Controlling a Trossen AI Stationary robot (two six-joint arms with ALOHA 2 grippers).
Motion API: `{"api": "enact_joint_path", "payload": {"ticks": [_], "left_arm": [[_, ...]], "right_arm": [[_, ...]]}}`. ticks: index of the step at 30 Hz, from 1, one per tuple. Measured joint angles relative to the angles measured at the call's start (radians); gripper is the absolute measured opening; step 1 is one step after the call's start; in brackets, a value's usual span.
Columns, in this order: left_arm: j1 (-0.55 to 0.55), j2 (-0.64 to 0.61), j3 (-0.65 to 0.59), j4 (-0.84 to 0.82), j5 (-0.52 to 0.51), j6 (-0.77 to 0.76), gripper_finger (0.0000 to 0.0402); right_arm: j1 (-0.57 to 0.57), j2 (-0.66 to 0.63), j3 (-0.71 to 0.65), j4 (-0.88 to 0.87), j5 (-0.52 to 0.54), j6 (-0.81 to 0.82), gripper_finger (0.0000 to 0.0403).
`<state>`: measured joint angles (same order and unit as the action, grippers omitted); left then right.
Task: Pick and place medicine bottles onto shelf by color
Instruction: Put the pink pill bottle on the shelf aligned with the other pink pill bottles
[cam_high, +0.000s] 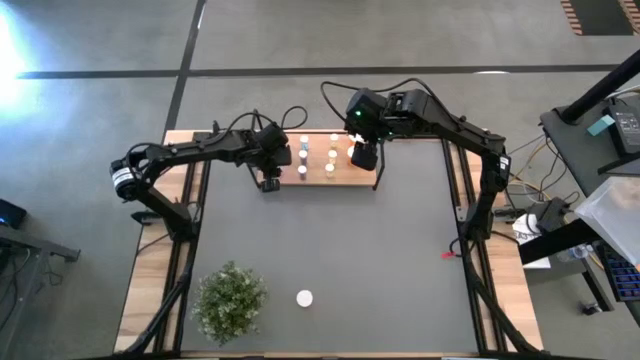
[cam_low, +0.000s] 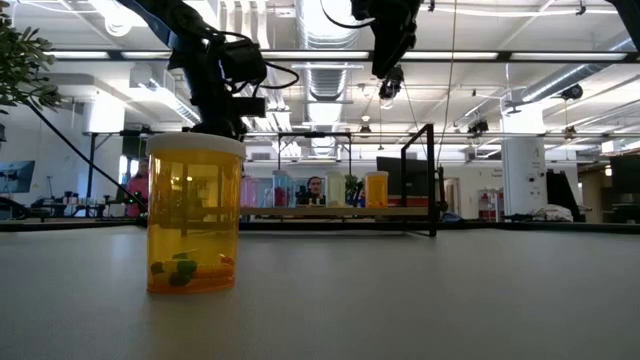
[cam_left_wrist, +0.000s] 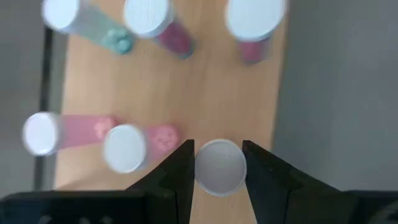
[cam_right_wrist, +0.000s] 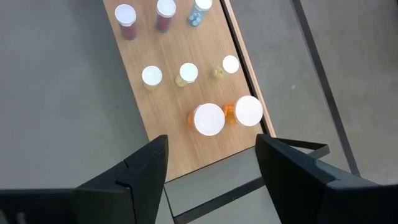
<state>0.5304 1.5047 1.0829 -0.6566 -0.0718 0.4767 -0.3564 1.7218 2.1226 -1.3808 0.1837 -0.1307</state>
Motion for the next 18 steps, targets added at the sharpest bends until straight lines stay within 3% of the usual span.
{"api": "enact_joint_path", "payload": {"ticks": [11,18], "left_arm": [[0.0,0.0,-0.002,-0.007,-0.016,-0.034,0.0156],[0.0,0.0,-0.002,-0.007,-0.032,-0.046,0.0159]], "right_arm": [[0.0,0.0,0.0,0.0,0.0,0.0,0.0233],[0.0,0.0,0.0,0.0,0.0,0.0,0.0233]]}}
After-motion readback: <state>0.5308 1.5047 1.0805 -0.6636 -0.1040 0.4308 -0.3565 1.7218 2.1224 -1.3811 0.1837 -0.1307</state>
